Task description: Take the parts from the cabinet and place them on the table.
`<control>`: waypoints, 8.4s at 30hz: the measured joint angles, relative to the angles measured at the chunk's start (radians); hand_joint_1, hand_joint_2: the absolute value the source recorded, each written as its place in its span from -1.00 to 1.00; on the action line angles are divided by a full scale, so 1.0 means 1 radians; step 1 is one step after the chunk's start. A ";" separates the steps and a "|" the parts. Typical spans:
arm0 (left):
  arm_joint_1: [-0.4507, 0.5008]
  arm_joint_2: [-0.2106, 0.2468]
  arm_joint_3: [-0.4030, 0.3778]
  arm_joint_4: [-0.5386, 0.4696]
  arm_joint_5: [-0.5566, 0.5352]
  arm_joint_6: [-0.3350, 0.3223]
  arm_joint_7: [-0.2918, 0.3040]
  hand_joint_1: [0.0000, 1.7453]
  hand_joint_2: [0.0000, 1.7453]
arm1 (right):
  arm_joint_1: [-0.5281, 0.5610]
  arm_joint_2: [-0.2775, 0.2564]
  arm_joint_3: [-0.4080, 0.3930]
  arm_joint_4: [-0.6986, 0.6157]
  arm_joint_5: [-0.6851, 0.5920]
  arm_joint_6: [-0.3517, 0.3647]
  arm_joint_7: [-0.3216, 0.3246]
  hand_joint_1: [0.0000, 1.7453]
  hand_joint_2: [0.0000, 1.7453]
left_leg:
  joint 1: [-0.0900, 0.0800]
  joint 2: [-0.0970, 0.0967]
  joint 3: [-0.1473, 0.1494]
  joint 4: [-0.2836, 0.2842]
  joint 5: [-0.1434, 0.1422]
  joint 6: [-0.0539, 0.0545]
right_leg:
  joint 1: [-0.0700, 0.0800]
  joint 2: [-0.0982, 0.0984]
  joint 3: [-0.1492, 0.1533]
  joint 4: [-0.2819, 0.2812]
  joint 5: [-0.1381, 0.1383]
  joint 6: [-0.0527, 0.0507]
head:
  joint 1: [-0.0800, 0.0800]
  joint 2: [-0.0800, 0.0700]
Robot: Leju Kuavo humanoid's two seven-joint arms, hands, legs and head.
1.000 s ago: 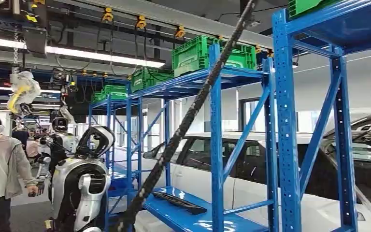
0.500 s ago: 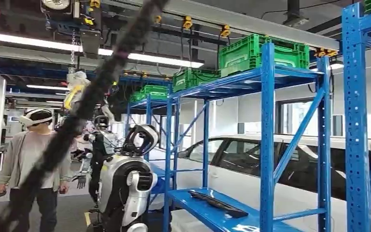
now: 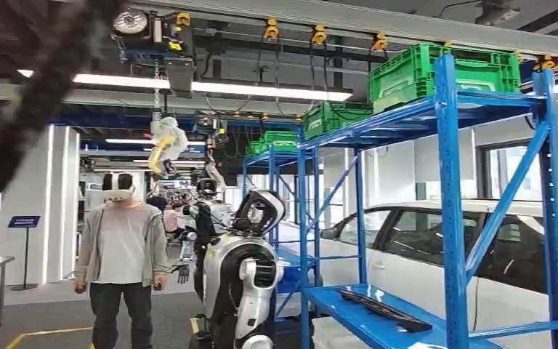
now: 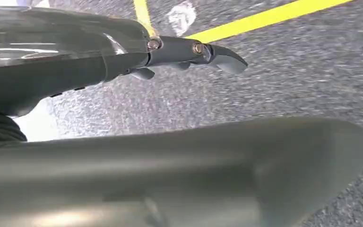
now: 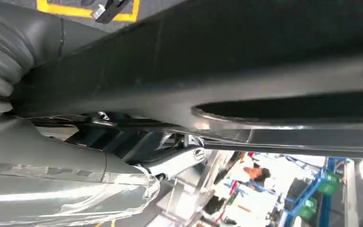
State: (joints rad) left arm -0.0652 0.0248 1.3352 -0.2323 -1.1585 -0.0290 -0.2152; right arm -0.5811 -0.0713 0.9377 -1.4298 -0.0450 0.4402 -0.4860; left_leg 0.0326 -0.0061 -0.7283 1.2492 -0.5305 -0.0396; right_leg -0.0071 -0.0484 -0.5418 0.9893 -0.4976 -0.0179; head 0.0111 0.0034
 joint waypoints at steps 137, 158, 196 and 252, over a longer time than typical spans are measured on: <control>-0.013 -0.044 0.002 0.002 -0.011 -0.027 -0.014 -1.00 1.00 | 0.043 0.059 -0.050 0.069 -0.024 0.015 -0.007 1.00 1.00 | -0.024 -0.037 0.112 -0.210 0.063 0.067 | 0.003 0.044 -0.161 0.325 -0.123 0.041 | -0.002 0.000; -0.009 -0.056 0.002 0.003 -0.011 -0.027 -0.016 -1.00 1.00 | 0.037 0.067 -0.068 0.077 -0.023 0.022 -0.010 1.00 1.00 | -0.005 0.034 0.107 -0.206 0.062 0.025 | 0.005 -0.029 -0.021 0.021 0.003 0.045 | -0.001 0.000; -0.006 -0.063 0.012 0.003 -0.002 -0.035 -0.020 -1.00 1.00 | 0.045 0.078 -0.094 0.102 -0.046 0.020 0.000 1.00 1.00 | -0.007 0.003 0.121 -0.201 0.047 0.059 | -0.004 0.038 -0.161 0.317 -0.139 0.059 | -0.002 0.000; -0.005 -0.064 0.022 0.003 0.003 -0.045 -0.032 -1.00 1.00 | 0.044 0.092 -0.106 0.106 -0.050 0.019 0.003 1.00 1.00 | -0.010 0.001 0.106 -0.203 0.057 0.050 | 0.012 0.048 0.028 0.011 -0.038 0.035 | -0.004 0.000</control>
State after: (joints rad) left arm -0.0700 -0.0397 1.3569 -0.2289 -1.1551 -0.0740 -0.2476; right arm -0.5370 0.0210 0.8316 -1.3233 -0.0954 0.4589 -0.4829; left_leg 0.0222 -0.0049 -0.6219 1.0463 -0.4735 0.0104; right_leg 0.0054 -0.0008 -0.5142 1.0006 -0.5355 0.0174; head 0.0069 0.0038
